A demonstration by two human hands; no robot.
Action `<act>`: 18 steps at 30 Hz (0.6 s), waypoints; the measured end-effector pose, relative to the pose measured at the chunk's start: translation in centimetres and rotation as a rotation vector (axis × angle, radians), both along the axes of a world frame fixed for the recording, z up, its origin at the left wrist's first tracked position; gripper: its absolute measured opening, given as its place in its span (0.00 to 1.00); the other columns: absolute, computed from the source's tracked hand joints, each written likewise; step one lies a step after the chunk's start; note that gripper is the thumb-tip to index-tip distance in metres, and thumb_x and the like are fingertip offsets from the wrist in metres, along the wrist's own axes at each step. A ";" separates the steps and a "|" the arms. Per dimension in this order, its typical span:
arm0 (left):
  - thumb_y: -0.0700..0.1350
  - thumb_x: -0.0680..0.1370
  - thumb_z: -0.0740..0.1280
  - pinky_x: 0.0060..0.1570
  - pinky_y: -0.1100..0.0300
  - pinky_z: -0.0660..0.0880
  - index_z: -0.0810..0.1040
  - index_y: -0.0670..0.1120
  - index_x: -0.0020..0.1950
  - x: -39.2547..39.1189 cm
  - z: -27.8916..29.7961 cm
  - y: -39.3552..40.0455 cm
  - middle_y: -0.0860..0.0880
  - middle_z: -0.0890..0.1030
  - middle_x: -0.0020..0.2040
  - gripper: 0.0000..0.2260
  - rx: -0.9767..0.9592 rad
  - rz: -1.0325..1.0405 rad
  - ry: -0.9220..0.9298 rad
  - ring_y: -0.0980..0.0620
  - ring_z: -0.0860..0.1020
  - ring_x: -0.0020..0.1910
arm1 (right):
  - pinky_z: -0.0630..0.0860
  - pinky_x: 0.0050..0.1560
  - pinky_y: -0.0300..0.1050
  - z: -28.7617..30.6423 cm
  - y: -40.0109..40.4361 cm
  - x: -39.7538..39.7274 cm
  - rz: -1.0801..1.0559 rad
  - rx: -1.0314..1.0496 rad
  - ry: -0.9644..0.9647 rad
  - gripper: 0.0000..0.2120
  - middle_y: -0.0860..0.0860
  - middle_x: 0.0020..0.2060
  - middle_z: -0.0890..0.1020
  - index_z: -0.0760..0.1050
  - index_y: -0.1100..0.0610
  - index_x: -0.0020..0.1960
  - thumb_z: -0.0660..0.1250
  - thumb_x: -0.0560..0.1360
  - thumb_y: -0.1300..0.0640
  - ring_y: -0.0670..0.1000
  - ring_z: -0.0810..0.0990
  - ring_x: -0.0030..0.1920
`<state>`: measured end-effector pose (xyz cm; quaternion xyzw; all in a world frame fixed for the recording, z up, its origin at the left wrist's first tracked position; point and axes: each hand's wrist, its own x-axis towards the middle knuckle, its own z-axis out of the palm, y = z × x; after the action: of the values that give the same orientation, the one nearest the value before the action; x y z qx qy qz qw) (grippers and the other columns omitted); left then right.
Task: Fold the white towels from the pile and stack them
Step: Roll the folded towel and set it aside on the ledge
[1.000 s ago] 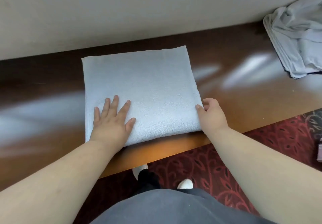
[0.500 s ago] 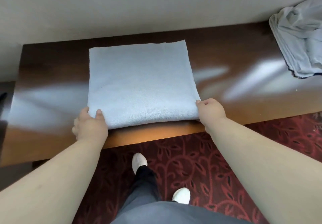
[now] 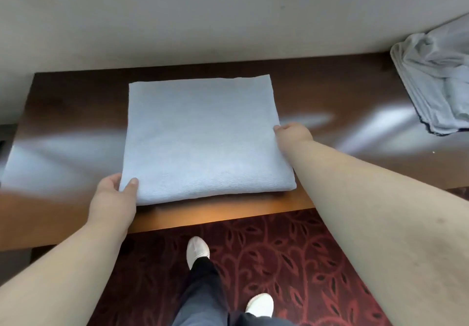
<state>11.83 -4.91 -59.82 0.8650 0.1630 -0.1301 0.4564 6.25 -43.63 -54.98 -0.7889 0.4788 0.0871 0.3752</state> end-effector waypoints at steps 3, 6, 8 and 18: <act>0.53 0.77 0.66 0.51 0.56 0.73 0.73 0.55 0.65 -0.3 0.5 0.1 0.56 0.80 0.55 0.16 -0.030 -0.033 0.011 0.54 0.78 0.52 | 0.71 0.53 0.43 -0.9 -0.1 -0.5 -0.059 -0.046 0.015 0.17 0.58 0.60 0.80 0.77 0.58 0.63 0.60 0.82 0.50 0.59 0.78 0.61; 0.52 0.77 0.67 0.52 0.56 0.72 0.71 0.55 0.63 -0.6 1.2 0.0 0.55 0.78 0.56 0.15 0.019 -0.064 -0.004 0.51 0.78 0.56 | 0.70 0.51 0.42 -1.1 0.0 -1.3 -0.121 -0.047 -0.064 0.16 0.57 0.60 0.80 0.75 0.58 0.62 0.64 0.80 0.48 0.58 0.78 0.56; 0.51 0.77 0.68 0.59 0.53 0.71 0.70 0.52 0.66 -1.0 2.1 0.0 0.50 0.74 0.62 0.19 0.240 -0.195 -0.142 0.47 0.73 0.61 | 0.70 0.54 0.44 -0.7 0.7 -2.5 -0.022 -0.135 -0.161 0.17 0.56 0.63 0.76 0.73 0.56 0.64 0.67 0.79 0.50 0.56 0.76 0.55; 0.48 0.74 0.73 0.69 0.49 0.64 0.71 0.52 0.72 -1.9 2.2 2.8 0.48 0.68 0.73 0.27 0.553 -0.940 -0.401 0.43 0.65 0.71 | 0.51 0.77 0.52 -3.4 2.5 -14.5 0.765 -0.429 -0.005 0.42 0.54 0.80 0.50 0.48 0.51 0.81 0.64 0.76 0.38 0.55 0.51 0.79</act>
<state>9.88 -2.12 -57.60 0.9393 -0.3004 -0.1049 0.1286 -8.29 -41.14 -58.34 -0.9697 0.1587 0.1164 0.1447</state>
